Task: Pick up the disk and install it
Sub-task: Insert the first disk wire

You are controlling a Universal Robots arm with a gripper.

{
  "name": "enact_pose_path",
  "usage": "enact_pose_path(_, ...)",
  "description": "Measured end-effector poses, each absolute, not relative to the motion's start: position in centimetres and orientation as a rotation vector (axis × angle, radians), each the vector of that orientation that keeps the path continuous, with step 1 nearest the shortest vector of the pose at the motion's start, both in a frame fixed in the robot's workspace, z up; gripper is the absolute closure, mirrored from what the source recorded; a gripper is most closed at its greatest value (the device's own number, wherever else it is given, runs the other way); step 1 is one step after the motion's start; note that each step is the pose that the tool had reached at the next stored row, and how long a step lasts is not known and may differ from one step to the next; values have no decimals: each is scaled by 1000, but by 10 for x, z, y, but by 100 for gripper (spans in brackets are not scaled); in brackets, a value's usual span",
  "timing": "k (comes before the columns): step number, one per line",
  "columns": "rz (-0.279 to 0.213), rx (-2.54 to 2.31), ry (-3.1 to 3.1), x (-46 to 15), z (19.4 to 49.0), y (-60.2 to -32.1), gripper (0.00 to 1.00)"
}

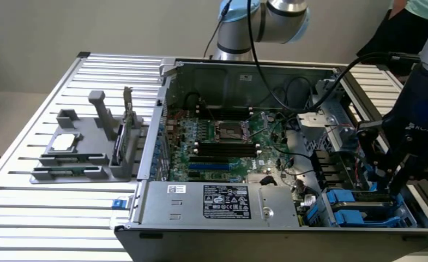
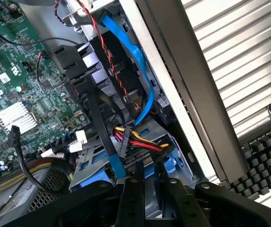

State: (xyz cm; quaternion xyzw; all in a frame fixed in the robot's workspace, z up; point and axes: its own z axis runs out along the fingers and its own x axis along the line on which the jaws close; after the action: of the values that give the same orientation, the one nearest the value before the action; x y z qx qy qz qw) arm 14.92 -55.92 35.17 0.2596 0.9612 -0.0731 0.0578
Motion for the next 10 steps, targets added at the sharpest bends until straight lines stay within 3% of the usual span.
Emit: enact_pose_path(10, -222, 988, 2865, 149, 352, -559, 76)
